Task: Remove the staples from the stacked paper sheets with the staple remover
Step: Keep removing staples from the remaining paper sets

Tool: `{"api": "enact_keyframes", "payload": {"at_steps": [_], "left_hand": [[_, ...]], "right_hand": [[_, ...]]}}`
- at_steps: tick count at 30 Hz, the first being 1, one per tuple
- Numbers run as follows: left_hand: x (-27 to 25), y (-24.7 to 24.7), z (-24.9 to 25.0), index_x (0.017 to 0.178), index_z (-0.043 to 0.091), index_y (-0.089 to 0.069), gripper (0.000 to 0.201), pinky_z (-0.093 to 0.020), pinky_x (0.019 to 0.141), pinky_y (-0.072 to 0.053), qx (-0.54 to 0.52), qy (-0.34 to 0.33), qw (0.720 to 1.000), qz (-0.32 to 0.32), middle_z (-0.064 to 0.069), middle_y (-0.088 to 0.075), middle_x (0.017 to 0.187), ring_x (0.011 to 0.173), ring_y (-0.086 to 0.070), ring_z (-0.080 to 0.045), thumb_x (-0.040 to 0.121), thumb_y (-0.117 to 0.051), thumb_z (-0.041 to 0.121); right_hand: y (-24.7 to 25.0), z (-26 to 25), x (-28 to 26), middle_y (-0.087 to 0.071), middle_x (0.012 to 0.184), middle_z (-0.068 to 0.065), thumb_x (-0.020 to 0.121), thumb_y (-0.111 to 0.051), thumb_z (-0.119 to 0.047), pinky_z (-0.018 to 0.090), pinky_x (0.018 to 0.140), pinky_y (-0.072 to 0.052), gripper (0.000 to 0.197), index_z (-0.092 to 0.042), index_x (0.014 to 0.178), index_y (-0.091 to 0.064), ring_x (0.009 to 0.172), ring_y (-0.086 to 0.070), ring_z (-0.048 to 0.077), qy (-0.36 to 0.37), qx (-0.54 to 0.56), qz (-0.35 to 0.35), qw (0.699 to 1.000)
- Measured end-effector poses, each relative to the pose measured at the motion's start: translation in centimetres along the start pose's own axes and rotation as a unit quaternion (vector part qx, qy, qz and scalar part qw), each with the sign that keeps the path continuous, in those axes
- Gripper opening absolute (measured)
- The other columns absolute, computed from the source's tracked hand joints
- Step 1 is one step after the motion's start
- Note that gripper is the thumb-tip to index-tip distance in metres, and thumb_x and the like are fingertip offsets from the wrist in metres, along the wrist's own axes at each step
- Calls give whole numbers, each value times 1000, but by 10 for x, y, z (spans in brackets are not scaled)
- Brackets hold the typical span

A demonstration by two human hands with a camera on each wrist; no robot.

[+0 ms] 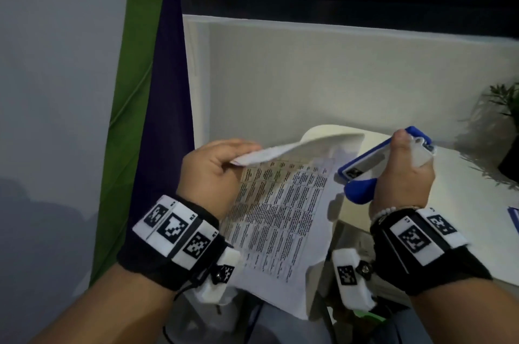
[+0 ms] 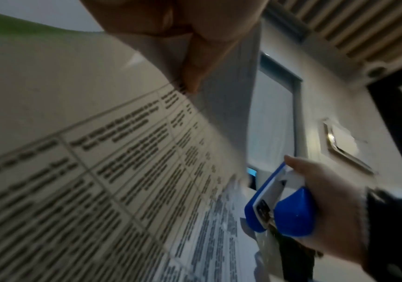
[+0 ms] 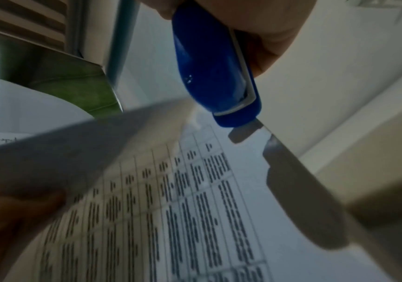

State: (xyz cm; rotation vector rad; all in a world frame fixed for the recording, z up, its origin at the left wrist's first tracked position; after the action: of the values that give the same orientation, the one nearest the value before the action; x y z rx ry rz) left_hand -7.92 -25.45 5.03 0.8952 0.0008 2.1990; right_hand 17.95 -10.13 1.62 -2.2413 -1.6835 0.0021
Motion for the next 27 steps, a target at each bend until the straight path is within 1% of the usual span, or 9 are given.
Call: {"api": "enact_keyframes", "payload": {"at_steps": [4,7,10,15,17,19,21,24,27], "left_hand": [[-12,-15,24,105,25,-62,34,-15,78,-51,58,-162,982,-75,18,-66,99,92,-62,4,74,-72,18],[-20,-22,27,102,23,-61,38,-19,78,-53,93,-231,963,-101,10,-60,112,95,-62,-3,71,-72,4],[-24,-25,30,100,23,-61,31,-25,77,-53,101,-258,954,-112,8,-59,111,94,-61,-7,73,-68,10],[-23,-24,27,98,22,-62,33,-26,76,-53,105,-237,961,-97,11,-62,108,94,-62,-7,71,-71,6],[-22,-22,23,98,23,-64,32,-21,77,-53,104,-212,967,-92,16,-64,104,94,-62,-3,72,-69,5],[-16,-16,16,96,24,-67,27,-9,76,-49,107,-155,979,-72,20,-64,102,95,-61,3,78,-61,5],[-6,0,-2,99,21,-69,30,-6,68,-48,137,-58,989,-27,12,-65,97,88,-62,0,85,-54,-1],[4,35,-24,100,12,-66,22,-21,63,-42,210,37,975,56,-1,-63,87,74,-58,-16,88,-50,2],[11,71,-34,105,6,-63,21,-21,69,-35,248,57,958,133,-5,-59,85,79,-52,-19,89,-49,5]], "right_hand": [[-3,28,-3,-53,72,-4,91,-57,-37,30,64,-45,22,-22,77,-51,65,-53,13,-55,-25,-33,998],[0,44,-2,-58,77,1,87,-55,-43,42,79,-50,23,-23,75,-53,78,-60,26,-81,-44,-36,995],[4,52,-1,-57,74,2,88,-55,-42,43,78,-49,27,-20,73,-52,75,-57,25,-89,-54,-37,994],[6,57,0,-54,71,1,93,-53,-39,35,71,-44,29,-19,73,-50,69,-53,21,-90,-46,-46,994],[3,57,1,-55,73,1,93,-53,-40,33,71,-44,28,-20,74,-50,70,-54,20,-88,-42,-56,994],[-3,59,1,-54,74,0,95,-50,-40,30,66,-43,26,-19,78,-51,69,-54,17,-96,-41,-68,992],[-10,62,2,-54,76,0,94,-49,-44,30,64,-46,27,-20,81,-51,69,-54,17,-111,-39,-80,990],[-13,71,2,-58,80,0,80,-51,-59,48,86,-52,32,-27,79,-56,78,-58,23,-156,-13,-71,985],[-13,80,2,-58,77,-4,87,-57,-50,47,89,-52,25,-25,84,-58,77,-59,21,-198,66,-59,976]]}}
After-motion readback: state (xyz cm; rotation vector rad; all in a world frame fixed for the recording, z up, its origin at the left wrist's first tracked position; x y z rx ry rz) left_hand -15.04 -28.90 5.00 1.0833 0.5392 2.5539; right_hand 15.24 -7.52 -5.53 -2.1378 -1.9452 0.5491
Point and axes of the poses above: each hand's wrist, its own x-axis towards the middle knuckle, its own y-axis out of the back of the hand, z = x × y, the point moved 9 cm from there along x, towards the middle knuckle
